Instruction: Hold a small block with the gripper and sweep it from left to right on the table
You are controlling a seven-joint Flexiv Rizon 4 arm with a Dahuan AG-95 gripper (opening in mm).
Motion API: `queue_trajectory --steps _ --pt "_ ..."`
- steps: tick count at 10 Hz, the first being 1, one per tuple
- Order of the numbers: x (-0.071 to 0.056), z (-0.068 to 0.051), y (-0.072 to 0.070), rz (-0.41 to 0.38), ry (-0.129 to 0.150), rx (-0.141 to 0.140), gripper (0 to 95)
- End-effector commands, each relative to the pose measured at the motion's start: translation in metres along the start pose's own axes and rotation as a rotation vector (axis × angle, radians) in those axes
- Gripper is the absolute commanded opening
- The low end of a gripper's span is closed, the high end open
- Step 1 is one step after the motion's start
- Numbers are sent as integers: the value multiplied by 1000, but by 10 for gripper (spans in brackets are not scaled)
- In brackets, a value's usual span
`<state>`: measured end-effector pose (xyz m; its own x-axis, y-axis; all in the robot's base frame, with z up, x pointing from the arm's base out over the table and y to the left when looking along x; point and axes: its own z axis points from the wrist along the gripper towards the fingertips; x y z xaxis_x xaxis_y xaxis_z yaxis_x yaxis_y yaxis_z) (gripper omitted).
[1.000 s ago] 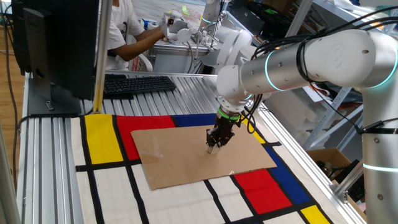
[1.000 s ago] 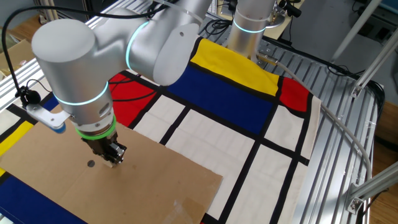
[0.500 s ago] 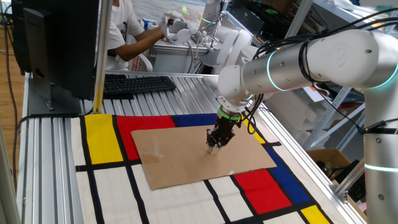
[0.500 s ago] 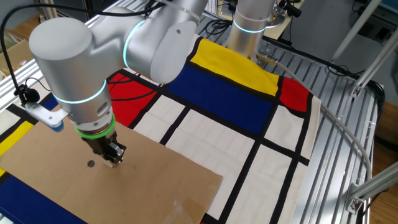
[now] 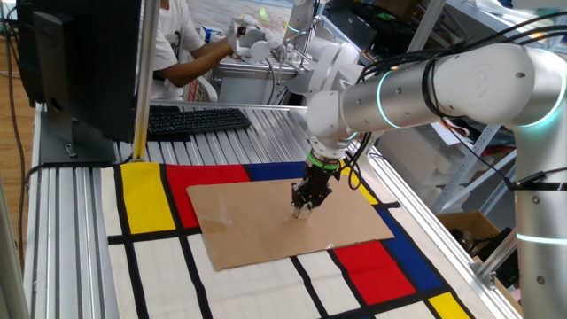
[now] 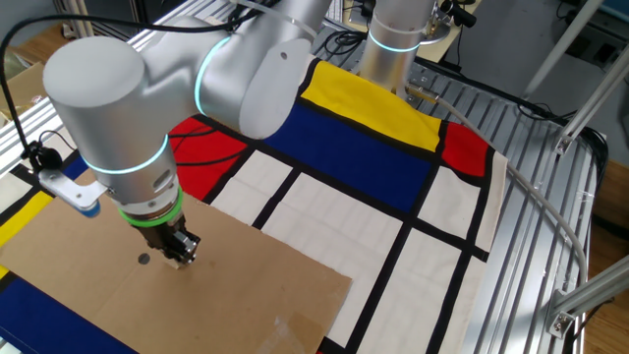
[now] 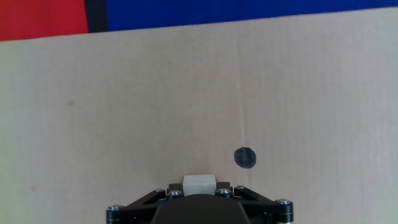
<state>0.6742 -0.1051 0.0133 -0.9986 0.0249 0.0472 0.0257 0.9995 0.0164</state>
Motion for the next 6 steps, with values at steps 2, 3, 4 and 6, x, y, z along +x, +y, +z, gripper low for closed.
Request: queue_trajectory --steps 2,3,4,6 --pt "1 2 5 3 -6 -12 0" --pt "1 2 8 4 -10 -11 0" --pt "2 1 10 7 -8 -7 0" --pt "4 1 18 18 -5 -3 0"
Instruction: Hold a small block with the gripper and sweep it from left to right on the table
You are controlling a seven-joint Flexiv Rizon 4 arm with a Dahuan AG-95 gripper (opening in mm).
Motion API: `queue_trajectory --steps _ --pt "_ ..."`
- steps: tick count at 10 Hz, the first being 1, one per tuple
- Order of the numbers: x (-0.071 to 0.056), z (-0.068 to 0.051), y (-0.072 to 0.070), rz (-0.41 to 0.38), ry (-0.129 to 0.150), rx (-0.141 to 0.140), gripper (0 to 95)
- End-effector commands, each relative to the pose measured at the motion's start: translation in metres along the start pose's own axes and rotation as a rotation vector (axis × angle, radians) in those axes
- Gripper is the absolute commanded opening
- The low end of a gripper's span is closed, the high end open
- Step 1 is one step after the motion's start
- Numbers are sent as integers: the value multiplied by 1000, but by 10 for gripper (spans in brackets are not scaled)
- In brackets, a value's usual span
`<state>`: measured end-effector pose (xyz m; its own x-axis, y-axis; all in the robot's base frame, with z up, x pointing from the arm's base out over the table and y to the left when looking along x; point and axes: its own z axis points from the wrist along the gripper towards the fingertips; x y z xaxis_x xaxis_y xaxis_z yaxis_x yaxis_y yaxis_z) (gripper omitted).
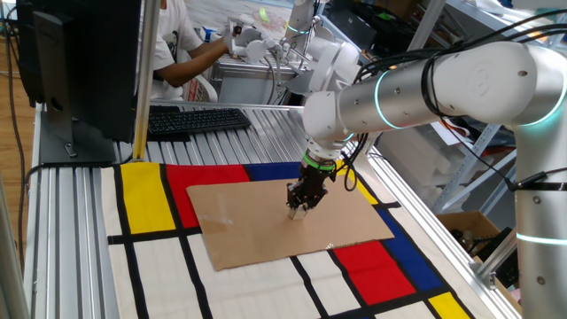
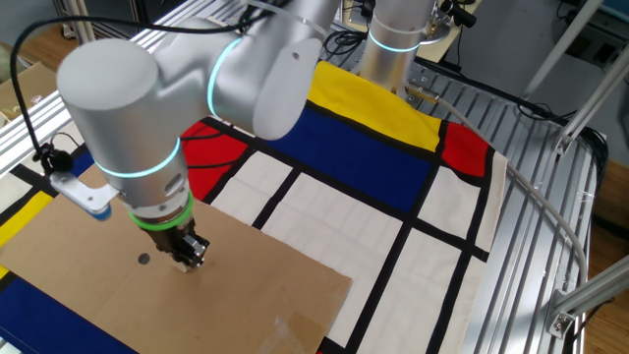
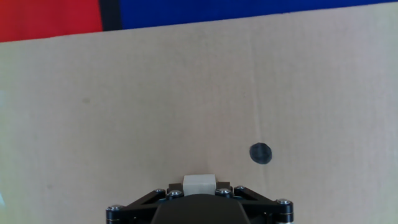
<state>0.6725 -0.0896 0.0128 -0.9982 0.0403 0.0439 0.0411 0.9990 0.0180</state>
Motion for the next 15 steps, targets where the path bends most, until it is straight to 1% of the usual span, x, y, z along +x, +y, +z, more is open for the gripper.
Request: queue_trajectory --steps 1,2,4,6,7,9,10,11,12,13,14,15 --pt "3 -1 6 4 -4 5 0" --pt "4 -2 12 12 -1 1 0" --pt "5 2 17 17 -9 -1 0" --pt "8 0 27 29 -4 14 0" --pt "9 -2 33 37 0 15 0" --pt "11 0 40 46 -1 7 0" --pt "12 4 45 52 -8 0 0" --pt "14 5 48 57 -8 8 0" --pt "15 3 53 57 -8 35 0" --pt "16 1 58 61 -12 33 0" --pt "17 0 62 71 -10 20 0" --pt "18 1 66 75 -9 18 0"
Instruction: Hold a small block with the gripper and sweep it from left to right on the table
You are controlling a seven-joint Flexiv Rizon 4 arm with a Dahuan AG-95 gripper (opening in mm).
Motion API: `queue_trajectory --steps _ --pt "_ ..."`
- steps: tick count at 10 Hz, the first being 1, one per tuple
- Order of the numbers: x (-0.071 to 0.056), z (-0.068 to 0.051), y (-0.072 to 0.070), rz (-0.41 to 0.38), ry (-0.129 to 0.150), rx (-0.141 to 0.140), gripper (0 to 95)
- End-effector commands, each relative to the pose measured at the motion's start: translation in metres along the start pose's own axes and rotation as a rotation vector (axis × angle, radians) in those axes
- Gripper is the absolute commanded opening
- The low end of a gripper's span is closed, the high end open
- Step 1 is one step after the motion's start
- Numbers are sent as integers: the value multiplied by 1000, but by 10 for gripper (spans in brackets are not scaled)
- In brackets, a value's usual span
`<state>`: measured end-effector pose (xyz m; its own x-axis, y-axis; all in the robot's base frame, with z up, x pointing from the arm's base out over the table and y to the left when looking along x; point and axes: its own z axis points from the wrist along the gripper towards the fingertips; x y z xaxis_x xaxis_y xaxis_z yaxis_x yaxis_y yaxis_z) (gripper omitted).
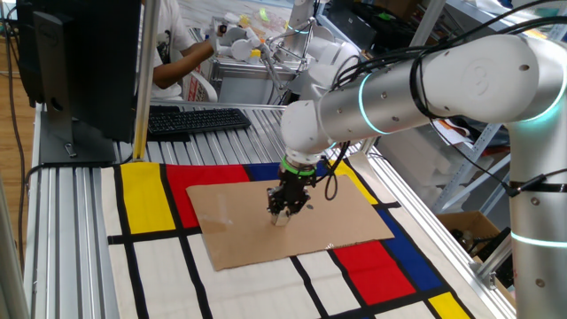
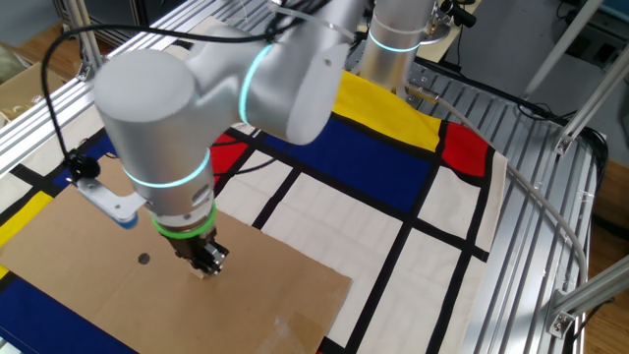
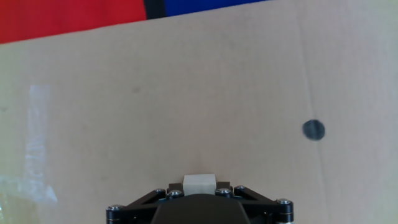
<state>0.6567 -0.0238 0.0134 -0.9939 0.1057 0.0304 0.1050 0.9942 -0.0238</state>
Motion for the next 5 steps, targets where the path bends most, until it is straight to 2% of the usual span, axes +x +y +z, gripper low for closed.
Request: queue_trajectory --steps 1,5 --pt "1 0 4 16 5 -26 0" --pt "7 -1 20 29 -7 -16 0"
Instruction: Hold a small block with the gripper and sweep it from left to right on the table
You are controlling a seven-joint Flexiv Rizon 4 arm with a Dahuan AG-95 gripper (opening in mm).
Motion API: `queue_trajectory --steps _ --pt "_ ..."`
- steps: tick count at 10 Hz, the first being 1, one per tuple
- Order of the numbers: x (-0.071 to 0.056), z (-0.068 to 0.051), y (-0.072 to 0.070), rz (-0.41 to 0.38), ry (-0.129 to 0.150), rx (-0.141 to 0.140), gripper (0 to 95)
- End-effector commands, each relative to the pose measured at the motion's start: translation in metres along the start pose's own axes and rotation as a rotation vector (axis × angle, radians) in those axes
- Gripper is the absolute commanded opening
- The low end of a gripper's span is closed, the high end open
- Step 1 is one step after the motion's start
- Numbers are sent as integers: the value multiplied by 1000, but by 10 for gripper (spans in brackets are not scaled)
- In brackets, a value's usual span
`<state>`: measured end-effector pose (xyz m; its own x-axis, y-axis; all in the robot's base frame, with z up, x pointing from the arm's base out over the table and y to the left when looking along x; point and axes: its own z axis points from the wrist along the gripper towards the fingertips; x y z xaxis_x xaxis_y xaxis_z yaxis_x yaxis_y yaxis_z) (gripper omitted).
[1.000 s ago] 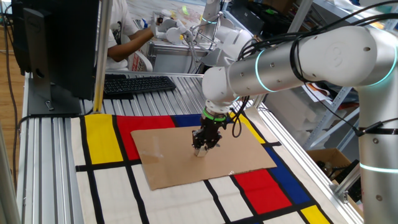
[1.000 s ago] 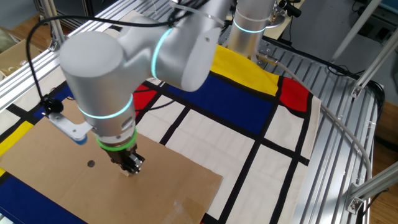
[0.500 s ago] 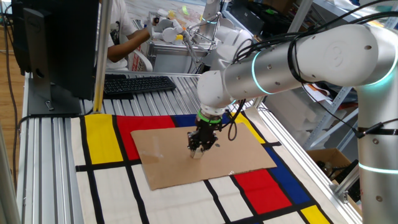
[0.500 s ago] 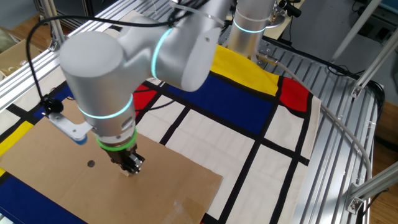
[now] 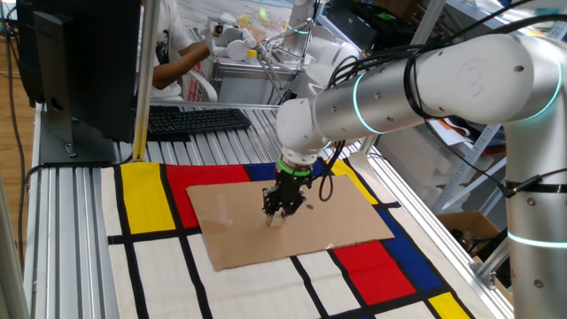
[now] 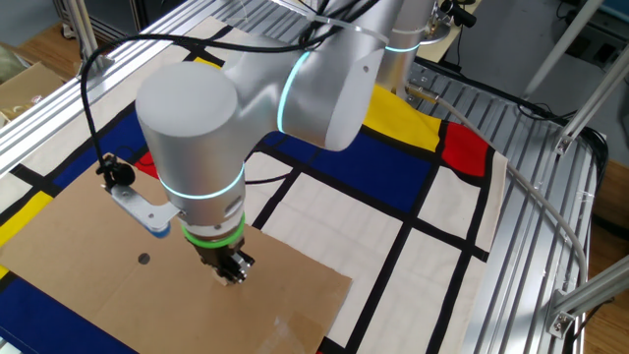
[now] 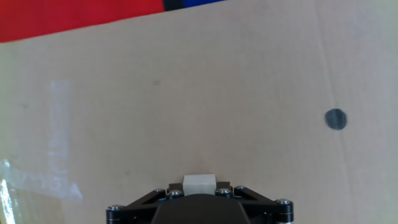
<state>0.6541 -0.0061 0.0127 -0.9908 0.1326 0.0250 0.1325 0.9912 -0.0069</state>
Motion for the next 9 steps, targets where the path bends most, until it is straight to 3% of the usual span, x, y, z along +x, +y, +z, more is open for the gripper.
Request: queue_trajectory --steps 1,3,5,9 --pt "5 -1 7 11 2 -12 0" --pt "7 2 13 21 2 -29 0" --pt "9 0 18 22 -4 -21 0" --pt "15 0 29 40 -7 -44 0"
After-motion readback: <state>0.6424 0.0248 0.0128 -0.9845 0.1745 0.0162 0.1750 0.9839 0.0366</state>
